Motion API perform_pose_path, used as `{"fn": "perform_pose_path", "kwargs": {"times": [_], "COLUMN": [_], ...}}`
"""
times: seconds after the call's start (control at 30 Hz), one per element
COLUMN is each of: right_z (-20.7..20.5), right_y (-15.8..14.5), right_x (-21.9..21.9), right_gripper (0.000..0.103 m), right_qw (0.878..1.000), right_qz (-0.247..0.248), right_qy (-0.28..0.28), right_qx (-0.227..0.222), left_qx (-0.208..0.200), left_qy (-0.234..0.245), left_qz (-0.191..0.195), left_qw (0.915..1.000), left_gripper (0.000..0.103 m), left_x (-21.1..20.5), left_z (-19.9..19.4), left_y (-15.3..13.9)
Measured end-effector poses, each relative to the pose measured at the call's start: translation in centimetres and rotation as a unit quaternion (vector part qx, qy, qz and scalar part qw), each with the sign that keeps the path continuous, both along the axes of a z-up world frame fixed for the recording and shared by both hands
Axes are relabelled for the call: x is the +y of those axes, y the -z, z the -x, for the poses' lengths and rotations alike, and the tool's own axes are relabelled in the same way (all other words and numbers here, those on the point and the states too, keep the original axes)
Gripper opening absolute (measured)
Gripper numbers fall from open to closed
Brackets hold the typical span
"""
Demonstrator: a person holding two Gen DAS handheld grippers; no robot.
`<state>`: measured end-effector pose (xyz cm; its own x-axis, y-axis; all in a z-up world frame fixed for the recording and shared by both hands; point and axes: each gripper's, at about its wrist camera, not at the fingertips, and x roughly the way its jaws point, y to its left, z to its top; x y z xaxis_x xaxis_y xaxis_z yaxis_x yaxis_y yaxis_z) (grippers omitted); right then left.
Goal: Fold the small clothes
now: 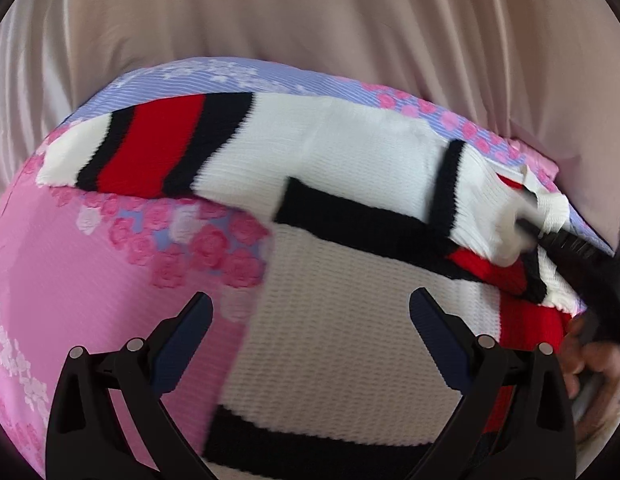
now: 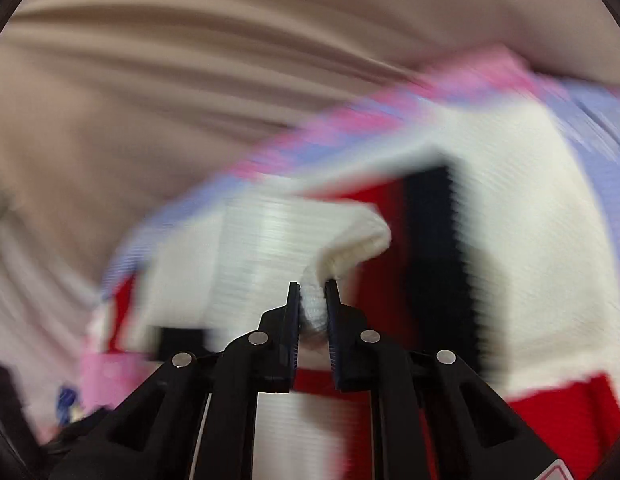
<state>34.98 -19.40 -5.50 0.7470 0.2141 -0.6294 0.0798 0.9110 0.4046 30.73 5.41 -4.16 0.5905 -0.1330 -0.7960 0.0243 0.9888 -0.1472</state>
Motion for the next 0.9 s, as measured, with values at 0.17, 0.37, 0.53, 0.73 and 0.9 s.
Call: {"fn": "perform_pose_path", "kwargs": {"times": [0.17, 0.37, 0.53, 0.73, 0.9], "right_z": [-0.1, 6.7, 11.1, 10.1, 12.4], "right_y": [-2.1, 1.1, 3.7, 3.8, -1.1], "right_x": [10.6, -0.5, -9.4, -13.3, -13.8], "right_gripper": [0.036, 0.041, 0.042, 0.026, 0.010], "right_qw": [0.974, 0.998, 0.984, 0.971, 0.972], "right_qz": [0.080, 0.025, -0.036, -0.079, -0.054], "right_qy": [-0.210, 0.015, 0.145, 0.211, 0.228], "right_qx": [-0.019, 0.047, 0.099, 0.081, -0.017], "left_qx": [0.006, 0.027, 0.088, 0.086, 0.041], "left_qy": [-0.009, 0.008, -0.016, -0.046, -0.045], "left_qz": [0.001, 0.033, 0.101, 0.154, 0.153], "left_qw": [0.9999, 0.9991, 0.9908, 0.9833, 0.9863], "left_gripper": [0.097, 0.098, 0.097, 0.031, 0.016], "left_x": [1.4, 1.0, 0.4, -0.6, 0.3], "left_z": [-0.1, -2.6, -6.4, -7.8, -8.2], "left_y": [0.5, 1.4, 4.1, 3.0, -0.2]}}
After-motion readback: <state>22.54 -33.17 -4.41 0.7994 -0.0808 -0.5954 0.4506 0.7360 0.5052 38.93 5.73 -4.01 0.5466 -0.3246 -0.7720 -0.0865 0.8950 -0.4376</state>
